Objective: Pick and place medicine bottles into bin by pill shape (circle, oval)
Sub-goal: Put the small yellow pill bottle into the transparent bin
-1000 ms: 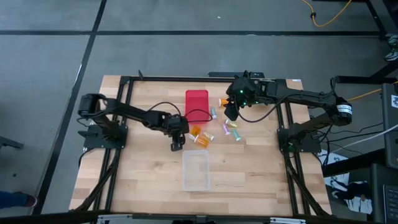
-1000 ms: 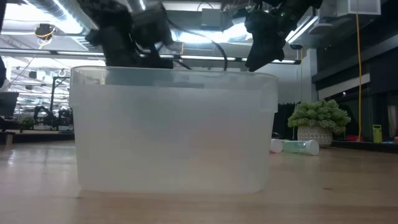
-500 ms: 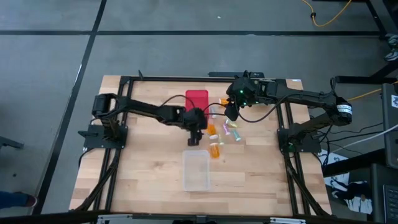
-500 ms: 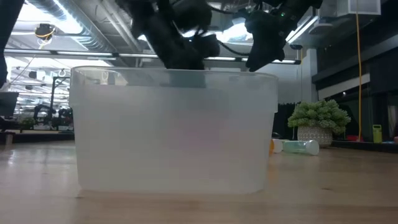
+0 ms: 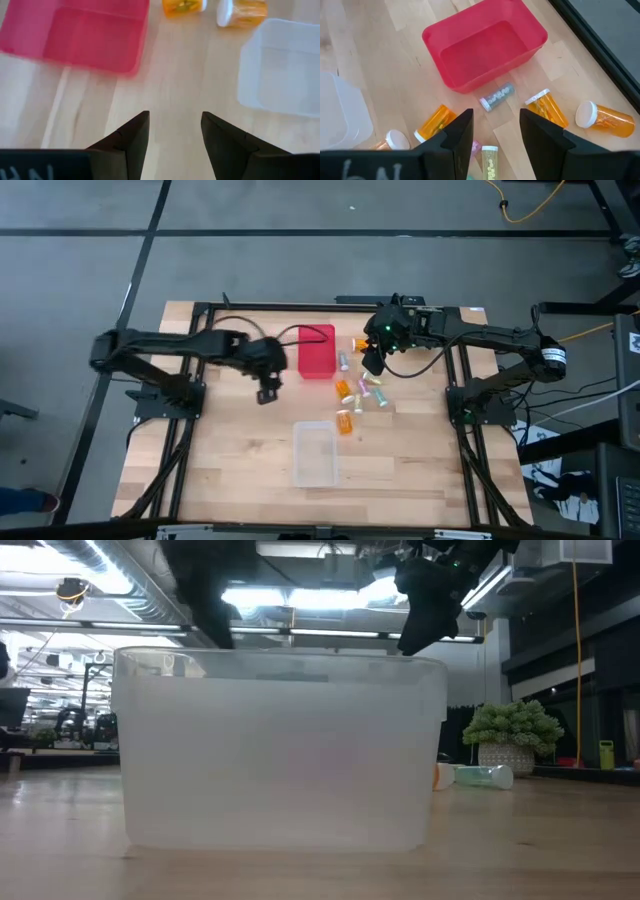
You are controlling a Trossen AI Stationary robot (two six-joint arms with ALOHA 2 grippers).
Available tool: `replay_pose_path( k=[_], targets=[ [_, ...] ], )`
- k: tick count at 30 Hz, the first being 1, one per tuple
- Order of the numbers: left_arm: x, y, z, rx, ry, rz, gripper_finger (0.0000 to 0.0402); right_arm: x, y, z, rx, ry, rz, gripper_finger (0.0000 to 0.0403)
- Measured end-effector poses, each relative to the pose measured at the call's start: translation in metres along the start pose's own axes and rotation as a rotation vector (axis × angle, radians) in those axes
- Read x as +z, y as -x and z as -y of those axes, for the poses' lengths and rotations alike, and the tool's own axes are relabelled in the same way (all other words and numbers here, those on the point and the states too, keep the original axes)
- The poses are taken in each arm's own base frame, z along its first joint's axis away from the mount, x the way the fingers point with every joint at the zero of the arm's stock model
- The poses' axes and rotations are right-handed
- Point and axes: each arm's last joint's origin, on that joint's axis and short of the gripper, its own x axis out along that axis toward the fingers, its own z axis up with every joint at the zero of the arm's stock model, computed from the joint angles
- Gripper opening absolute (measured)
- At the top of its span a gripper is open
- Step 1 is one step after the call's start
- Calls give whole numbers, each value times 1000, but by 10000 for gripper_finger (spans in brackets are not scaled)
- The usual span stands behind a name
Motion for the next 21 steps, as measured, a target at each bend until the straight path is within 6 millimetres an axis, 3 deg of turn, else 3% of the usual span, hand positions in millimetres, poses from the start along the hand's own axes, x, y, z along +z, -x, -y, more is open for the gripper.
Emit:
replay_pose_path(
  k=[7, 14, 21],
  targets=[
    [-55, 22, -3, -55, 75, 184, 173, 0, 0, 0, 0, 0, 0, 162],
    [-105, 24, -11, -98, 102, 402, 173, 0, 0, 0, 0, 0, 0, 162],
    [-145, 25, -24, 17, 150, 667, 173, 0, 0, 0, 0, 0, 0, 162]
  ],
)
